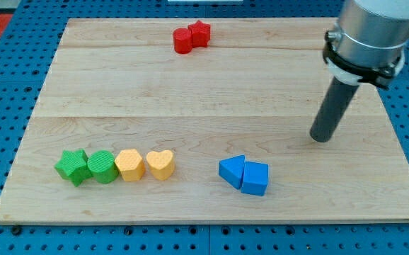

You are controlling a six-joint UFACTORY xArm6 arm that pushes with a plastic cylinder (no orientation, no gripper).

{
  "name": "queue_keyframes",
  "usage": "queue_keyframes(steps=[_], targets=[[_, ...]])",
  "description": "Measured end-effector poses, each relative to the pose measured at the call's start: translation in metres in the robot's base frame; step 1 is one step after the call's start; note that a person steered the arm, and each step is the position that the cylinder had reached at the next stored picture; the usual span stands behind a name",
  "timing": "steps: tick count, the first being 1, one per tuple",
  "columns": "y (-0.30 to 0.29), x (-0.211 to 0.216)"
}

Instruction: Place the yellow heart diagonally to the top right of the yellow hexagon

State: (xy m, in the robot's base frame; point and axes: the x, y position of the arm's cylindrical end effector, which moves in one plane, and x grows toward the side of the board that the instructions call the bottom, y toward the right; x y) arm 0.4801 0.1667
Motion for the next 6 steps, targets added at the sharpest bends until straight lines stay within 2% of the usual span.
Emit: queue_keyframes(steps=[2,3,4,6], targets=[[-0.054,-0.031],[-0.118,-0.027],[-0.171,0.002],[-0.209,0.076]])
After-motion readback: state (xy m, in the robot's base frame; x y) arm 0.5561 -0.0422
